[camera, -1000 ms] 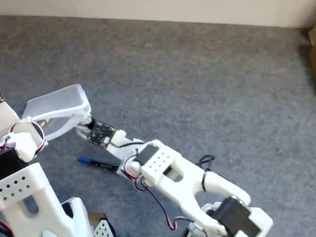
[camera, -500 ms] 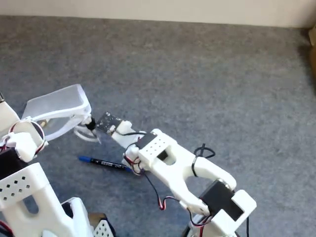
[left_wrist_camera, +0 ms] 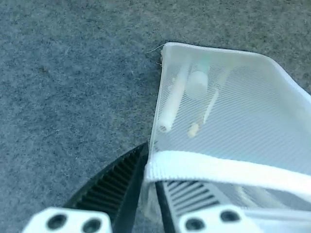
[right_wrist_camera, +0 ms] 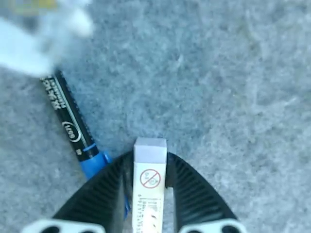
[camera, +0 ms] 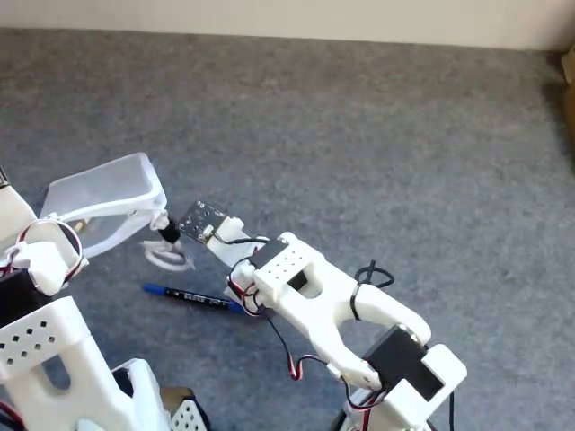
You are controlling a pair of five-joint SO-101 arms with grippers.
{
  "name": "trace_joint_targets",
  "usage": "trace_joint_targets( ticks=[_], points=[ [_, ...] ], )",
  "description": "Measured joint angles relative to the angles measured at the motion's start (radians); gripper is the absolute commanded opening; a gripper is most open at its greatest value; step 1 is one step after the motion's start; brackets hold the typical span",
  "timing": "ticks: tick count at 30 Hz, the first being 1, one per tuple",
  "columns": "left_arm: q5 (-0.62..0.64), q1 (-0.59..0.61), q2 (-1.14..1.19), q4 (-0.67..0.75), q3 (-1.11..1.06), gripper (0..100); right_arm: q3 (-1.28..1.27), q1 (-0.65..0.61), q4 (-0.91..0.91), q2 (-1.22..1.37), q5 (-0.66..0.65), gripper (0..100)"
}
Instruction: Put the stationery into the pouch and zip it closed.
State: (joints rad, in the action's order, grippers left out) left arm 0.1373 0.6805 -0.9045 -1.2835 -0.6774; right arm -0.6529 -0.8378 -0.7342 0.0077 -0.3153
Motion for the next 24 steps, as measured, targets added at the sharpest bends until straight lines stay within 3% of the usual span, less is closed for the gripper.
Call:
trace_joint_targets(
  ticks=[5,15,24],
  points=[
    [0.0,0.0,0.0,0.0,0.0,1,-0.012,0.025,-0.025,-0.052,0.0,0.5],
    [0.0,-0.048,-0.002,0.0,0.0,1,-0.198,0.037,-0.015,-0.422,0.0,0.5],
    [-0.051,-0.17,0.0,-0.046,0.026,1,-0.427,0.089,0.259,-0.644,0.005,0.5]
  ],
)
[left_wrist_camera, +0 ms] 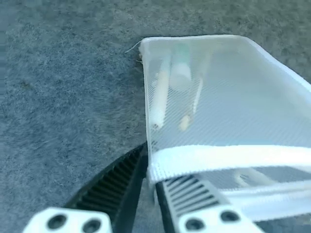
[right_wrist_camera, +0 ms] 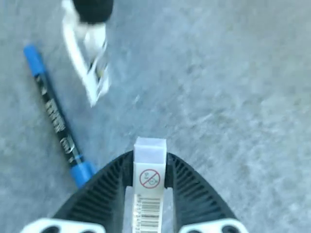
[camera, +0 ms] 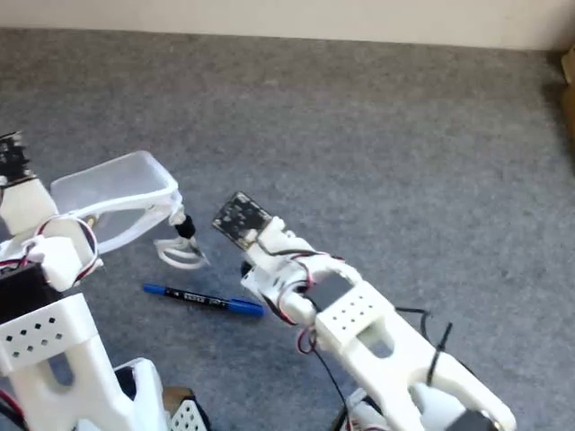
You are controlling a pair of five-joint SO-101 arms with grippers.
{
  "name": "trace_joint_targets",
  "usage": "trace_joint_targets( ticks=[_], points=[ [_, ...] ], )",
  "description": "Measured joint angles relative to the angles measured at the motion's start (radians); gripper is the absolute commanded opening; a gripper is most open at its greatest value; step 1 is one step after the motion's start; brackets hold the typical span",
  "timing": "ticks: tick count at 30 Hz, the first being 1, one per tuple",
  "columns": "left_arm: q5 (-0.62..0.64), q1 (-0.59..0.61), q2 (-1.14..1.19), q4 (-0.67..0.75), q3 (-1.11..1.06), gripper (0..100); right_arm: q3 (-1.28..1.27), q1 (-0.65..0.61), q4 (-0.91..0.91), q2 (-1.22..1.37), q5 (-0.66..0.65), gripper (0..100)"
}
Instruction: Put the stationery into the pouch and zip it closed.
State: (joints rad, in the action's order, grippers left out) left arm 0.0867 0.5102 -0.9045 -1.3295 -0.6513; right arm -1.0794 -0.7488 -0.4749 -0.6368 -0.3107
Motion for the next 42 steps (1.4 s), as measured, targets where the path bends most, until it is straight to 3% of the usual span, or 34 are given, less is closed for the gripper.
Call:
trace_joint_targets(
  ticks=[11,22,36,42],
  points=[
    [-0.02,-0.152,0.002,-0.14,0.169,1,-0.241,0.008,0.259,-0.259,0.0,0.5],
    [-0.023,-0.17,0.002,-0.15,0.183,1,-0.399,0.008,0.373,-0.548,0.0,0.5],
    [-0.023,-0.17,0.002,-0.15,0.183,1,-0.577,0.008,0.381,-1.112,0.0,0.5],
    [-0.023,-0.17,0.002,-0.15,0.183,1,-0.58,-0.034,0.382,-1.172,0.0,0.5]
  ],
)
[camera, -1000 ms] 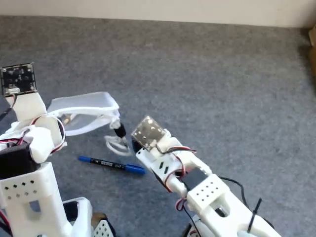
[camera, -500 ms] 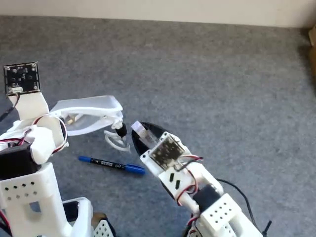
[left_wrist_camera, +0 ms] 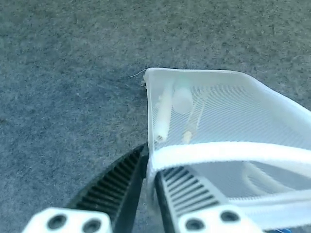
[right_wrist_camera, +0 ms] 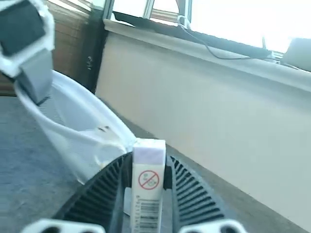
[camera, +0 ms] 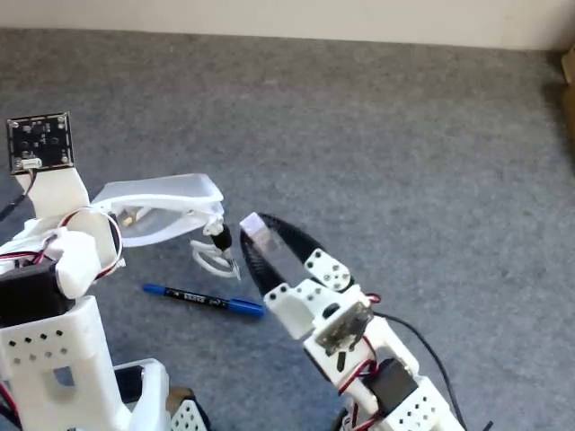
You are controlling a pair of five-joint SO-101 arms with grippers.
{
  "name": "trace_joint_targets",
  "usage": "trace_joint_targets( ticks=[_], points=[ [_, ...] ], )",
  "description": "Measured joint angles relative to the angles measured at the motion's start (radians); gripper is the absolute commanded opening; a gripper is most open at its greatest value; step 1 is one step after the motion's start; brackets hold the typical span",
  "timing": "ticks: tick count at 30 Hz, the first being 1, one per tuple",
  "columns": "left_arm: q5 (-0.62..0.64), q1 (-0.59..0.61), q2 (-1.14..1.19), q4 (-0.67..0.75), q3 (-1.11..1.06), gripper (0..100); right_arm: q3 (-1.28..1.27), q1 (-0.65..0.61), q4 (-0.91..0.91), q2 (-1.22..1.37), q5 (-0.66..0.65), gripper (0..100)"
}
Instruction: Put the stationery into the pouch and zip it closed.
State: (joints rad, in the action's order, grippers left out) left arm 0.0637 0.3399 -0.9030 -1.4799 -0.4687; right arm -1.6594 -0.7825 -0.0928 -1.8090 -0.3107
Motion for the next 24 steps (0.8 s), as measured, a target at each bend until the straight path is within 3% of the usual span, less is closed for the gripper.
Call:
trace_joint_targets(
  ticks=[12,24],
  points=[
    [0.008,0.0,0.0,0.0,0.0,1,0.095,-0.215,0.0,0.0,0.0,0.5],
    [0.008,0.0,0.0,0.0,0.0,1,0.161,-0.307,0.012,0.0,0.0,0.5]
  ],
)
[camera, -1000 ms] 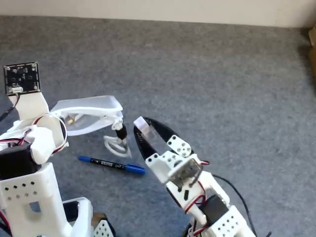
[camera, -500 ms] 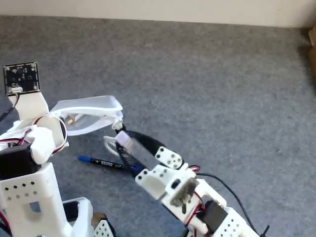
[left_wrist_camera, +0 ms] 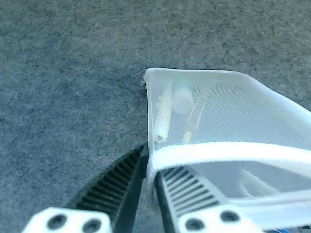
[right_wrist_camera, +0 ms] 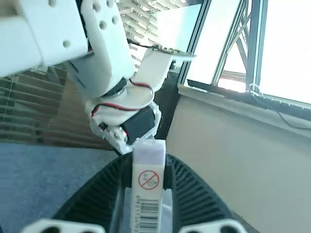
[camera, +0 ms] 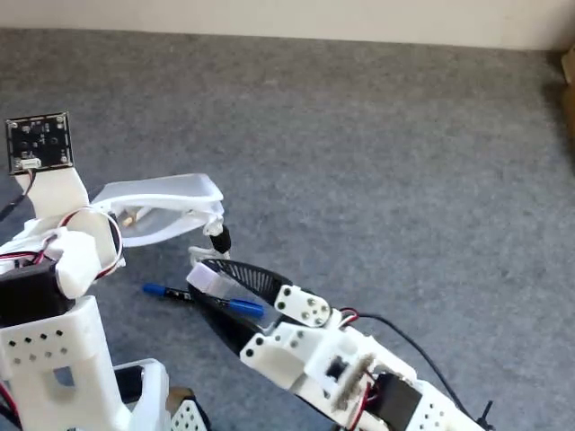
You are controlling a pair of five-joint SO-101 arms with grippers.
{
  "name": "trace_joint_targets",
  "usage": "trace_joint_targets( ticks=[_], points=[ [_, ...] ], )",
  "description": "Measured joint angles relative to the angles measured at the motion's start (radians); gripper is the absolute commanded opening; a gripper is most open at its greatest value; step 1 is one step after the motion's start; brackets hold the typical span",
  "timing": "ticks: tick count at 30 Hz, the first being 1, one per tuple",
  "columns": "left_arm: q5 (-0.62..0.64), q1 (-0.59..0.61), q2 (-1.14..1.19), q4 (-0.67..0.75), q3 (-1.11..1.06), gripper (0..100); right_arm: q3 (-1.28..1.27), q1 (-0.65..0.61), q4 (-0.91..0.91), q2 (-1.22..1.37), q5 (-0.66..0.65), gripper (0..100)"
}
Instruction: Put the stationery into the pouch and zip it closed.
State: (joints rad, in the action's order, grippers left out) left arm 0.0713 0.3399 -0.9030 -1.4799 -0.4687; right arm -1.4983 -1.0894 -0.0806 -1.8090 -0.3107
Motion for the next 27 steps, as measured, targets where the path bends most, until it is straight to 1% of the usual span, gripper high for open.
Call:
trace_joint_targets(
  ticks=[6,11,17,22,27],
  points=[
    [0.0,0.0,0.0,0.0,0.0,1,0.011,-0.003,0.166,0.038,0.0,0.5],
    [0.0,0.0,0.0,0.0,0.0,1,0.012,-0.003,0.321,0.249,0.0,0.5],
    [0.0,0.005,-0.002,0.002,-0.028,1,0.091,-0.003,0.529,0.526,0.0,0.5],
    [0.0,0.029,-0.008,0.018,-0.051,1,0.157,-0.003,0.629,0.729,0.0,0.5],
    [0.0,0.031,-0.006,0.02,-0.051,1,0.169,-0.003,0.715,0.859,0.0,0.5]
  ],
)
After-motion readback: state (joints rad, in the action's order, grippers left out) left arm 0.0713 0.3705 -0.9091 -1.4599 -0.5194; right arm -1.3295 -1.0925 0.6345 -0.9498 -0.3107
